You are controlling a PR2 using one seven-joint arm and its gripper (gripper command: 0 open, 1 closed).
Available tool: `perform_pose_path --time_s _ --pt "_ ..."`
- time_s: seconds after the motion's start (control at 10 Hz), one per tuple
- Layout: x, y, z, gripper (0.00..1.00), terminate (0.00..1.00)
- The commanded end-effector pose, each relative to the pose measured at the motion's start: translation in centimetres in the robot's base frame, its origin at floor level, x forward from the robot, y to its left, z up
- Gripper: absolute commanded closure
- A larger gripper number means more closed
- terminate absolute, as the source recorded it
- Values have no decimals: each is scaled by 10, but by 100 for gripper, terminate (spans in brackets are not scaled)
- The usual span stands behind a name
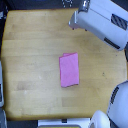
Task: Folding a cloth
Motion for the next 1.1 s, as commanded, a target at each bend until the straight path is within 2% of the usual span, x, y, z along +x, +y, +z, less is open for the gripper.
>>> perform_pose_path --time_s 0.0,0.5,0.9,1.0 --pt "57 -81 44 0 0" --pt "61 -221 68 0 0" --pt "58 -252 56 0 0" --pt "51 -262 46 0 100"
